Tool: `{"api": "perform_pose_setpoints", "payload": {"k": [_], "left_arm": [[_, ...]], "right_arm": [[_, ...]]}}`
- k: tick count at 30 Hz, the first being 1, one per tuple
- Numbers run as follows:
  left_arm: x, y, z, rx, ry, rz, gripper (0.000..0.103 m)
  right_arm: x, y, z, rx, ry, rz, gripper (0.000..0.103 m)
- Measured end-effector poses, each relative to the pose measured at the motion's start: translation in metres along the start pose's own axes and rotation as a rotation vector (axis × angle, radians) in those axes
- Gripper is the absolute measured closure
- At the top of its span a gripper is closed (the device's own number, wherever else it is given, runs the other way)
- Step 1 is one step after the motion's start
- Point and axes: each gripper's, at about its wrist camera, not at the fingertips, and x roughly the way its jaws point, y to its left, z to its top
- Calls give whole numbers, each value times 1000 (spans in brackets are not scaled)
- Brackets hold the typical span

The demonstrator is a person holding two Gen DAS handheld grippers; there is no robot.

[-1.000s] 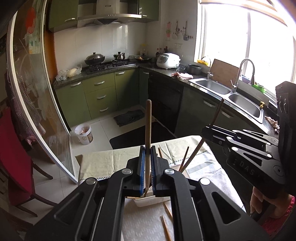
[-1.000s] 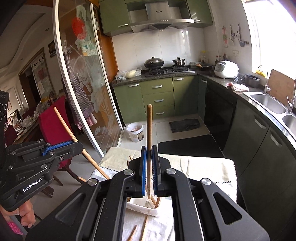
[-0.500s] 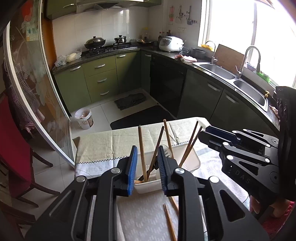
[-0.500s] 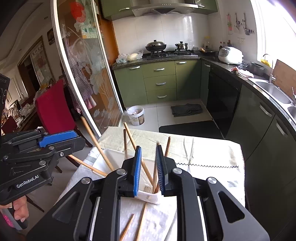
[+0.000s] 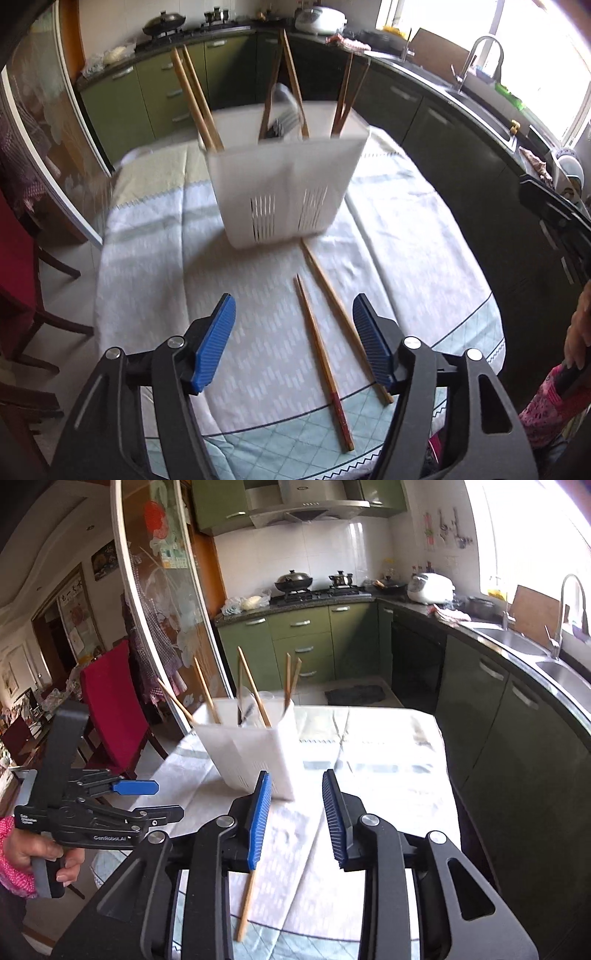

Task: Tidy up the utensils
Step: 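Close the left tool on the red-tipped chopstick while the right approaches another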

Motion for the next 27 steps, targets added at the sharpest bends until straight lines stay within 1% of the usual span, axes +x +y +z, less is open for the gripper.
{"api": "perform_pose_setpoints", "payload": {"k": [1,3,4,5,7,8,11,13,15,19,23,27], "left_arm": [[16,0,-5,-14,35,0,40],[43,1,-12,-39,78,12,41],[54,0,-14,-45,93,14,45],[64,-1,-15,-58,103,18,55],[80,-5,-14,-74,124,26,67],[87,-6,-14,-79,133,33,69],[101,-9,-13,-87,153,51,69],[108,-8,-13,-93,165,56,69],[113,-10,-14,-90,178,62,74],[117,-12,-13,-75,189,81,95],[117,-10,-15,-65,198,72,96],[109,6,-17,-82,193,76,97]], "right_arm": [[0,-8,-13,24,9,-10,74],[0,-21,-38,65,24,-34,74],[0,-28,-50,86,30,-39,74],[0,-34,-61,108,36,-42,74],[0,-47,-79,149,51,-43,74],[0,-53,-86,170,58,-38,74],[1,-67,-102,213,72,-33,74],[1,-76,-108,240,72,-28,74],[2,-82,-110,256,71,-28,74],[7,-80,-106,260,80,-24,74],[22,-65,-96,216,113,-14,72],[50,-40,-83,148,177,31,72]]}}
